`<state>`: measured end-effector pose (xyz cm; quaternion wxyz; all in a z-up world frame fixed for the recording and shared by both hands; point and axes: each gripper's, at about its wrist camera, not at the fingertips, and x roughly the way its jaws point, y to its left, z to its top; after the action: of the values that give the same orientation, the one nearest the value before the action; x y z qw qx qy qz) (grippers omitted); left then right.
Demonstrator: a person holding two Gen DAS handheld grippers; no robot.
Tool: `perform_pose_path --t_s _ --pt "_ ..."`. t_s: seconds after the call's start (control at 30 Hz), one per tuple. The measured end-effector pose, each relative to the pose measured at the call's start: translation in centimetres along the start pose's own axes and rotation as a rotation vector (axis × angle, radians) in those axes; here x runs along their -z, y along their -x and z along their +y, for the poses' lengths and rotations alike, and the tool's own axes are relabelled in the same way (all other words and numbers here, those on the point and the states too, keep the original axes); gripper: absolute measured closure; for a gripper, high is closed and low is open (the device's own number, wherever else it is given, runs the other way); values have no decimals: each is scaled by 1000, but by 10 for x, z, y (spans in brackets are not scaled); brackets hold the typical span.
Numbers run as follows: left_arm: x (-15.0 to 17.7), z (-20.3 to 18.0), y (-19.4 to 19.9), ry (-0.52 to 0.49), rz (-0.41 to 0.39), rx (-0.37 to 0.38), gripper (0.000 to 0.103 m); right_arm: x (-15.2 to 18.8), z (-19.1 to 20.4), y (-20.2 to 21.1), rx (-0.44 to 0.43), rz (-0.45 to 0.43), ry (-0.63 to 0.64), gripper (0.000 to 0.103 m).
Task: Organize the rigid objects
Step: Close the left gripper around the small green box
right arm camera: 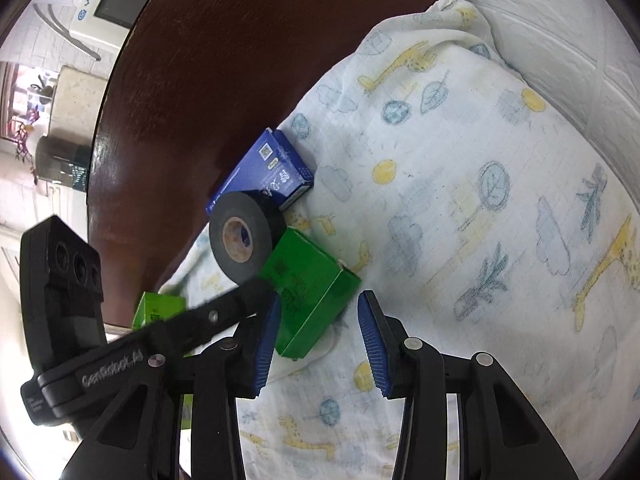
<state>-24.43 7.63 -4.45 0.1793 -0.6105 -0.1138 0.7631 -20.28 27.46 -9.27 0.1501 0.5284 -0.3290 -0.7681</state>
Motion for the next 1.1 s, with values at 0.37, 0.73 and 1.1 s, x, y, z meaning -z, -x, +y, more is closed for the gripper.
perform_pose_path --t_s 0.37,0.73,1.1 --pt "7 2 4 -3 9 33 67 0 -3 18 40 -36 46 60" --pt "8 -6 2 -40 29 75 79 3 -3 15 64 -14 58 72" --pt "24 -2 65 -100 -92 70 80 18 41 44 37 -61 155 72"
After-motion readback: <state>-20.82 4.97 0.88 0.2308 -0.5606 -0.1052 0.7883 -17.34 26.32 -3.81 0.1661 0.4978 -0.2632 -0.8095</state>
